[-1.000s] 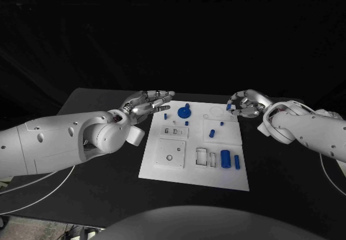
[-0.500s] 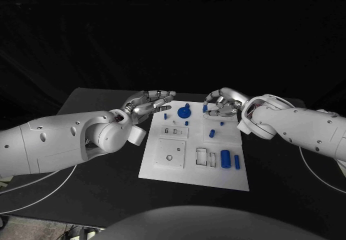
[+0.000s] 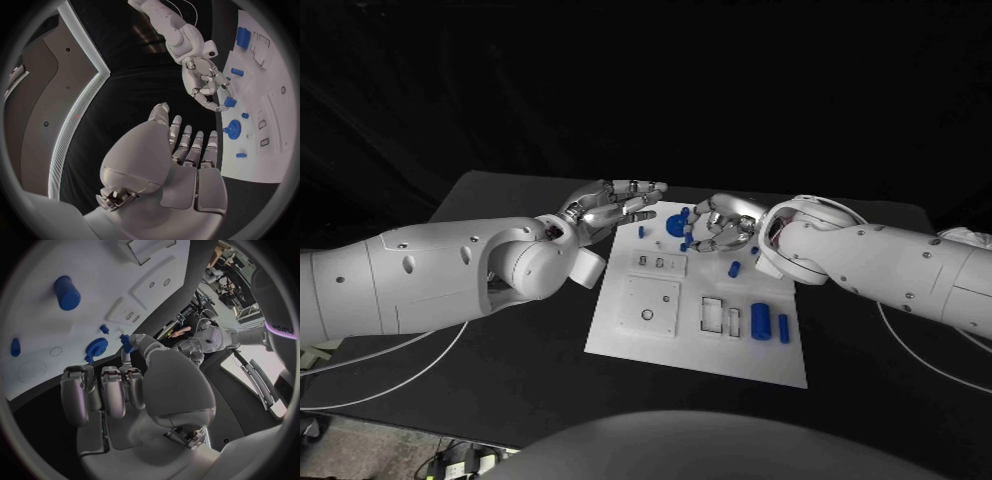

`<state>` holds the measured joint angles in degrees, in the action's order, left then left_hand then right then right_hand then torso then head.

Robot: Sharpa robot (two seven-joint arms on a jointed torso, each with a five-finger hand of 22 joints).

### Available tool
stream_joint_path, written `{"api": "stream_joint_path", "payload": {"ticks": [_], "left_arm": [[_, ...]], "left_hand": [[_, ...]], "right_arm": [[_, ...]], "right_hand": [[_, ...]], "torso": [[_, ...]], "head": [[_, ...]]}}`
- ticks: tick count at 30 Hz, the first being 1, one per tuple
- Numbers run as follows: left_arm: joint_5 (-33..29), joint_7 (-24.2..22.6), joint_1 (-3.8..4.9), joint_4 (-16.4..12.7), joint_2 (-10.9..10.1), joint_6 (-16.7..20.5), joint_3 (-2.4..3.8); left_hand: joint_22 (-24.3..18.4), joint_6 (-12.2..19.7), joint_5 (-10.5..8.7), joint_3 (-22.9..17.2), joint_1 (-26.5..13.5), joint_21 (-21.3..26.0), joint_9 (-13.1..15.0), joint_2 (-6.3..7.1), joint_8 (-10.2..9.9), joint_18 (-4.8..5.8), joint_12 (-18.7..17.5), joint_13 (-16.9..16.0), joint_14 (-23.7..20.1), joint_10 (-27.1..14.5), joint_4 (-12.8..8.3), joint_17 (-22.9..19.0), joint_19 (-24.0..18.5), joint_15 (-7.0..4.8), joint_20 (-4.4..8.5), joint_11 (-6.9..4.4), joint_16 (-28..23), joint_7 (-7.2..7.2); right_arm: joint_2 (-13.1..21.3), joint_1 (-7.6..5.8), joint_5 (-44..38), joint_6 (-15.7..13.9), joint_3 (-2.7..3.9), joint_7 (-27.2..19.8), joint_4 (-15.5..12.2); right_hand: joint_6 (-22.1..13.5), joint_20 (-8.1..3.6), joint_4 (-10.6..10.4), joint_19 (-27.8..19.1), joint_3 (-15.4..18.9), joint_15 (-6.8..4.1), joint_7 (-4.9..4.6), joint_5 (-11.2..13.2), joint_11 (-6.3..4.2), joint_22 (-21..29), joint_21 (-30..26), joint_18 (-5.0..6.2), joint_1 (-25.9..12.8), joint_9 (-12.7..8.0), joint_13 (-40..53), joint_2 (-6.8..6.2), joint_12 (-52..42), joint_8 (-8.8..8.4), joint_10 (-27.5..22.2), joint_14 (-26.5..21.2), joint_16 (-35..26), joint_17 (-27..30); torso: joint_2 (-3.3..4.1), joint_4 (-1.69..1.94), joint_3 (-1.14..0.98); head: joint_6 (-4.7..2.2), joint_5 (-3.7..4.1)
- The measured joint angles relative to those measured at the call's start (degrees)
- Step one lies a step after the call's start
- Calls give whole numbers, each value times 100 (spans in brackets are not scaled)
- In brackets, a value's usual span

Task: Assemble the parts on the task board

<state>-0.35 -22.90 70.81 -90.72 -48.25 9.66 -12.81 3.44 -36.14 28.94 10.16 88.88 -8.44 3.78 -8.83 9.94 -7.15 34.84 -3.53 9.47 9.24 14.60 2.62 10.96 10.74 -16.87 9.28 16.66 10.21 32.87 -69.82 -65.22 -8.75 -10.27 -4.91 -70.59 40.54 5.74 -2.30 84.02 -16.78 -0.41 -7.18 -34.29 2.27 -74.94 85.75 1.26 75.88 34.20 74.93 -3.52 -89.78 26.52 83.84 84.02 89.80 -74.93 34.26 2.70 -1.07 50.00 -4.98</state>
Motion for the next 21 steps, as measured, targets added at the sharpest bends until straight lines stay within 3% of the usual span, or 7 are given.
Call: {"api": "stream_joint_path", "payload": {"ticks": [11, 21], "left_arm": [[0, 2, 0, 8, 32, 1, 0], [0, 3, 1, 25, 77, 1, 0]], "left_hand": [[0, 0, 0, 0, 0, 0, -1, 0, 0, 0, 0, 1, 0, 0, 0, 0, 0, 0, 0, 0, 0, 0], [0, 1, 0, 0, 0, 0, -1, 0, 0, 0, 0, 1, 0, 0, 0, 0, 0, 0, 0, 0, 0, -1]], "right_arm": [[-218, 93, -402, 347, -1, 190, 49], [-315, 128, -563, 495, 2, 283, 196]], "right_hand": [[10, 42, 8, 0, -40, 0, -10, 0, 19, 1, 0, 1, -30, -69, -1, -30, 0, -110, 20, 0, 0, 1], [30, 42, 7, 0, -73, 0, -29, 0, 19, 1, 0, 0, -53, -100, -1, -52, 0, -170, 20, 0, 0, 1]], "torso": [[4, -12, 2], [3, -18, 7]], "head": [[0, -60], [0, -62]]}}
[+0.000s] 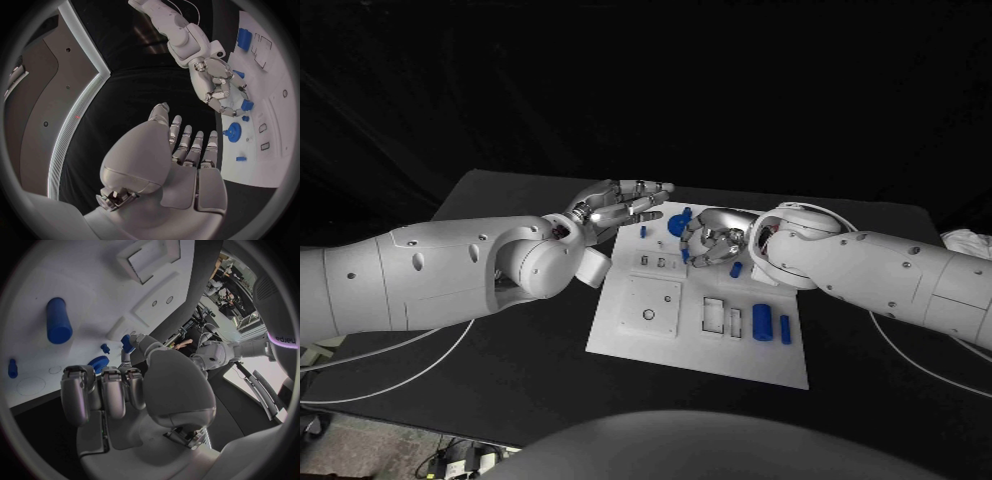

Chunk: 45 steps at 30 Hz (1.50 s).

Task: Assemble the parts on the task board

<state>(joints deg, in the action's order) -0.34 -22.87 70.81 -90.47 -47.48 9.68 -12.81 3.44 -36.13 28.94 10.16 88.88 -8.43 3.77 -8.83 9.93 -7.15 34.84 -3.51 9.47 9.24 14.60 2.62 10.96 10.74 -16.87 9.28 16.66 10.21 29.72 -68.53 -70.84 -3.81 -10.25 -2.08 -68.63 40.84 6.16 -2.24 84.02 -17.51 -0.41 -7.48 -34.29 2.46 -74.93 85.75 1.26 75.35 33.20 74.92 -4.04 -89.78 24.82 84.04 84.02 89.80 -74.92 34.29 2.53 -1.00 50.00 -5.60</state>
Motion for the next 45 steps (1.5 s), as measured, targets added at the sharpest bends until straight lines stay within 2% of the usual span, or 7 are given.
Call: {"api": "stream_joint_path", "payload": {"ticks": [10, 18, 29, 45], "left_arm": [[0, 0, 0, -3, 18, -1, 0], [0, 1, 0, -13, -1, 0, 1], [0, 15, 1, -13, 15, -2, 2], [0, 40, 1, -8, 33, -4, 1]], "left_hand": [[0, 0, 0, 0, 0, 0, -1, 0, 0, 0, 0, 1, 0, 0, 0, 0, 0, 0, 0, 0, 0, 0], [0, 0, 0, 0, 0, 0, -1, 0, 0, 0, 0, 1, 0, 0, 0, 0, 0, 0, 0, 0, 0, 0], [0, 0, 0, 0, 0, 0, -2, 0, 0, 0, 0, 1, 0, 0, 0, 0, 0, 0, 0, 0, 0, 0], [0, 0, 0, 0, 23, 0, -2, 23, 0, 0, 0, 2, 0, 0, 0, 0, 0, 0, 0, 0, 0, 0]], "right_arm": [[-83, 134, -41, -70, -2, -24, 159], [-93, 162, -47, -207, -2, -86, 187], [-114, 205, -51, -322, -1, -136, 234], [-122, 233, -55, -370, -3, -144, 248]], "right_hand": [[20, 0, 0, 0, 0, 20, -20, 0, 0, 0, 0, 0, 0, -13, 0, 0, 0, -1, 0, -20, 0, 1], [20, 0, 2, 0, -30, 40, -20, -22, 0, 1, -24, 0, -27, -41, 0, 26, 0, -71, 0, 0, 0, 1], [20, -1, 2, 0, -61, 40, -20, -22, 0, 2, -46, 0, -65, -94, -1, -12, 0, -167, 0, 0, 0, 1], [20, -1, 18, 0, -77, 40, -20, 502, -1, 2, -67, 0, -139, -156, -1, 3, 0, -344, 0, 0, 0, 2]], "torso": [[-5, 22, -16], [-4, 25, -14], [-6, 28, -20], [-10, 28, -16]], "head": [[0, -41], [0, -35], [0, -49], [0, -45]]}}
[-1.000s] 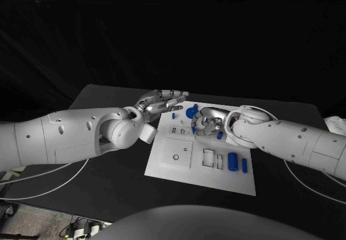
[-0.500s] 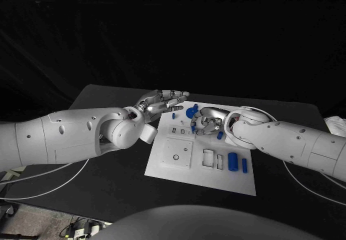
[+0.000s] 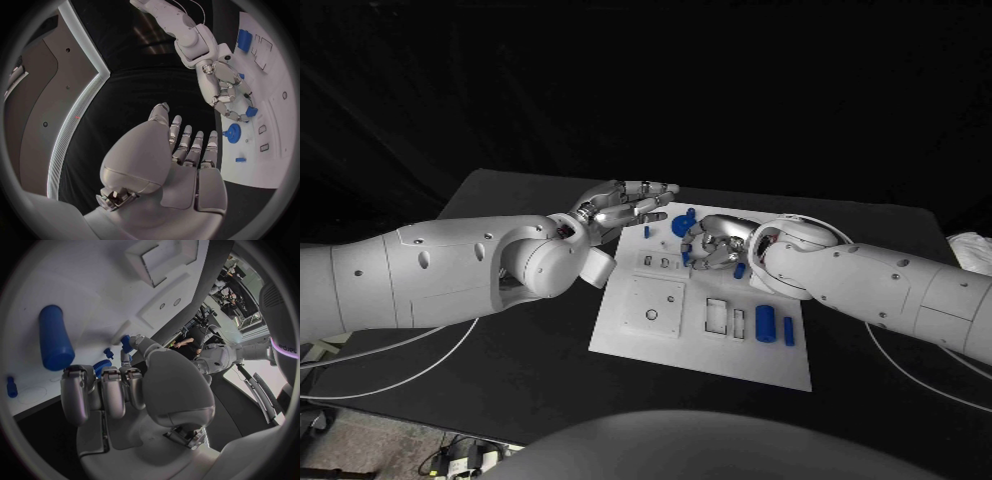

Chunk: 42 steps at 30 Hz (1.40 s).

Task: Assemble the parts on the task board

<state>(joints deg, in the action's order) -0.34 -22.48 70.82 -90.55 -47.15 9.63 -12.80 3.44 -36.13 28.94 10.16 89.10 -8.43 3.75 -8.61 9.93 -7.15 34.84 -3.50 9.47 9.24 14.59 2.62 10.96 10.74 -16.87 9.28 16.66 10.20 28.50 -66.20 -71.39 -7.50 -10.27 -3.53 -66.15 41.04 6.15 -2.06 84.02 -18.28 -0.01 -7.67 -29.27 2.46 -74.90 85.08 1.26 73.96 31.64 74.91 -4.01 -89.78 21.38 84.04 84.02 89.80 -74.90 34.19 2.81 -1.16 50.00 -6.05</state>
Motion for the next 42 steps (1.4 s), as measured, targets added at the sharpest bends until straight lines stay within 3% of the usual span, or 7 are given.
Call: {"api": "stream_joint_path", "payload": {"ticks": [8, 17, 42], "left_arm": [[0, 10, 0, 4, 6, -1, 0], [0, 22, 0, 6, 11, -3, 0], [0, 47, 0, 9, 15, -5, 0]], "left_hand": [[0, 0, 0, 0, 0, 0, 0, 0, 0, 0, 0, 0, 0, 0, 0, 0, 0, 0, 0, 0, 0, 0], [0, 0, 0, 0, 0, 0, 0, 0, 0, 0, 0, 0, 0, 0, 0, 0, 0, 0, 0, 0, 0, 0], [0, 0, 0, 0, 0, 0, -1, 0, 23, 0, 0, 1, 0, 21, 0, 0, 0, 0, 0, 21, 0, 0]], "right_arm": [[-17, 7, 0, -4, 2, 1, -1], [-36, 10, -1, -4, 2, 11, -5], [-33, 12, -18, -4, 1, 49, 1]], "right_hand": [[19, 0, 0, 0, 0, 0, 19, 112, 0, 0, 0, 0, -11, -8, 0, 11, 0, -22, 0, 0, 0, -5], [20, 0, 47, 0, 48, 0, 20, 454, 0, -4, -24, 0, -23, -15, 0, 23, 0, -78, 0, 0, 0, -4], [37, 21, 63, -21, 65, 0, 37, 454, 0, -3, -45, 0, -23, -22, 0, 23, 0, -128, 0, 0, 0, -2]], "torso": [[-1, 1, -1], [1, 1, 1], [7, -5, -3]], "head": [[0, -4], [0, 1], [0, -6]]}}
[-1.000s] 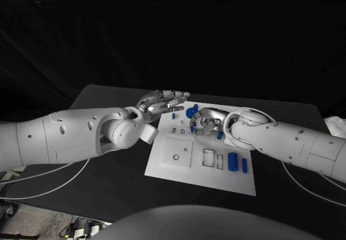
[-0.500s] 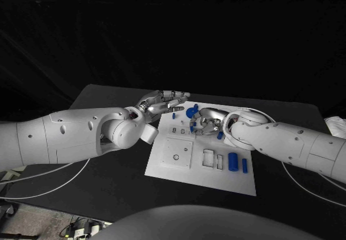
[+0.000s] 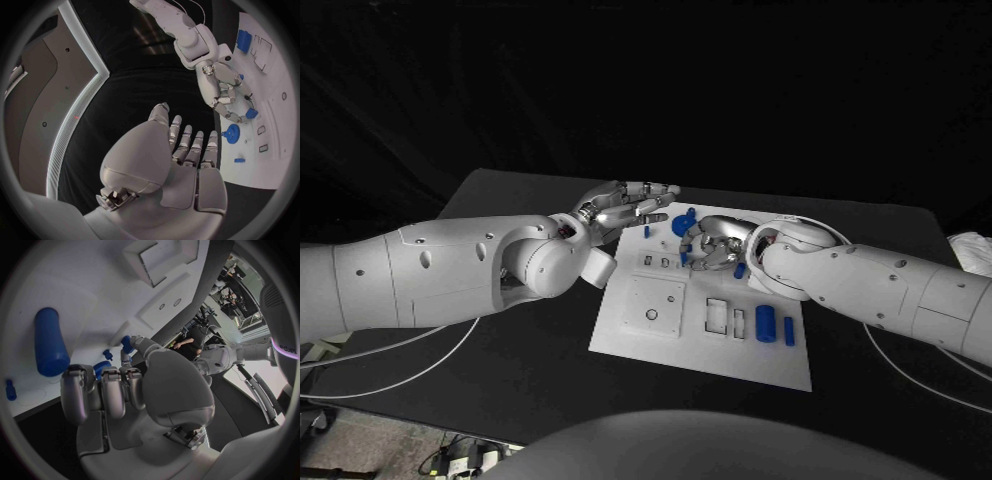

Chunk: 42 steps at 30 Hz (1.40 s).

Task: Assemble the parts on the task board

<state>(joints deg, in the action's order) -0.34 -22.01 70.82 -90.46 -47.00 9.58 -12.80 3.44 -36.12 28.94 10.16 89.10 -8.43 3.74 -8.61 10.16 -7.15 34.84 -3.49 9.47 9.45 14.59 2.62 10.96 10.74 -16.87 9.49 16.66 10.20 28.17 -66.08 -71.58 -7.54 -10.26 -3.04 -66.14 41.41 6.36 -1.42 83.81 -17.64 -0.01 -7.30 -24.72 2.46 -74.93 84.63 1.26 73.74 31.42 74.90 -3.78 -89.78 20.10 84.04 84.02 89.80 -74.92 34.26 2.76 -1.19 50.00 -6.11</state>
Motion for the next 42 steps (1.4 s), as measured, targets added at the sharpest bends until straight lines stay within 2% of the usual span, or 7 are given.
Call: {"api": "stream_joint_path", "payload": {"ticks": [13, 19, 26, 31, 34, 38, 42], "left_arm": [[0, 12, -1, 11, 8, -3, -1], [0, 15, -1, 12, 10, -5, -1], [0, 20, -1, 18, 12, -6, -1], [0, 21, -1, 31, 14, -7, -1], [0, 22, -1, 44, 15, -7, -1], [0, 22, -1, 60, 14, -6, -1], [0, 19, -1, 65, 4, -4, -1]], "left_hand": [[0, 0, 0, 0, 0, 0, 0, 0, 0, 0, 0, 0, 0, 0, 0, 0, 0, 0, 0, 0, 0, 0], [0, 0, 0, 0, 0, 0, 0, 0, 0, 0, 0, 0, 0, 0, 0, 0, 0, 0, 0, 0, 0, 0], [0, 0, 0, 0, 0, 0, 0, 0, 0, 0, 0, 0, 0, 0, 0, 0, 0, 0, 0, 0, 0, 0], [0, 0, 0, 0, 0, 0, 0, 0, 0, 0, 0, 0, 0, 0, 0, 0, 0, 0, 0, 0, 0, 0], [0, 0, 0, 0, 0, 0, 0, 0, 0, 0, 0, 0, 0, 0, 0, 0, 0, 0, 0, 0, 0, 0], [0, 0, 0, 0, 0, 0, 0, 0, 0, 0, 0, 0, 0, 0, 0, 0, 7, 0, 7, -1, 0, 0], [0, 0, 0, 0, 0, 0, -1, 0, 0, 1, 0, 0, 0, 0, 0, 0, 21, 0, 21, 0, 0, 0]], "right_arm": [[2, 5, -13, 2, 0, 15, 15], [-1, 6, -17, 3, 0, 16, 18], [-3, 10, -21, 5, 0, 11, 25], [-3, 12, -24, -2, 0, -8, 34], [11, 13, -24, -44, 0, -39, 37], [67, 12, -23, -192, 0, -127, 29], [180, -32, 10, -424, -3, -269, -27]], "right_hand": [[-88, 20, 16, -21, 16, 0, -24, 0, 0, 1, -45, 0, 0, -54, 0, 0, 0, -127, 0, 0, 0, 1], [-127, 20, 32, -20, 32, 0, -22, 124, 0, 1, -45, 0, 0, -88, 0, 0, 0, -207, 0, 0, 0, 1], [-291, 20, 1, -20, 148, 0, -26, 643, 0, 1, -45, 0, -52, -237, 0, -52, 0, -472, 0, 0, 0, 1], [-654, 20, -71, -20, 421, 0, -9, 1365, 11, 2, -45, 0, -158, -519, 0, -53, 0, -904, -11, 0, 0, 2], [-812, 20, -168, -20, 578, 0, 10, 1706, 11, 2, -71, 0, -231, -666, 0, -74, 0, -1082, -11, 0, 0, 2], [-826, 20, -331, -20, 790, 0, 16, 2043, 11, 2, -71, 1, -294, -789, 0, -99, 0, -1154, -11, 0, 0, 2], [-772, 39, -485, -44, 945, 0, -12, 2133, 11, 2, -127, 0, -365, -845, 0, -105, 0, -1154, -11, 0, 0, 2]], "torso": [[-1, 1, -1], [-3, 5, 0], [-4, 5, 3], [-5, 7, 3], [-7, 7, 3], [-13, 7, 4], [-14, 7, 3]], "head": [[0, 13], [0, 13], [0, 7], [0, -1], [0, -2], [0, -4], [0, -9]]}}
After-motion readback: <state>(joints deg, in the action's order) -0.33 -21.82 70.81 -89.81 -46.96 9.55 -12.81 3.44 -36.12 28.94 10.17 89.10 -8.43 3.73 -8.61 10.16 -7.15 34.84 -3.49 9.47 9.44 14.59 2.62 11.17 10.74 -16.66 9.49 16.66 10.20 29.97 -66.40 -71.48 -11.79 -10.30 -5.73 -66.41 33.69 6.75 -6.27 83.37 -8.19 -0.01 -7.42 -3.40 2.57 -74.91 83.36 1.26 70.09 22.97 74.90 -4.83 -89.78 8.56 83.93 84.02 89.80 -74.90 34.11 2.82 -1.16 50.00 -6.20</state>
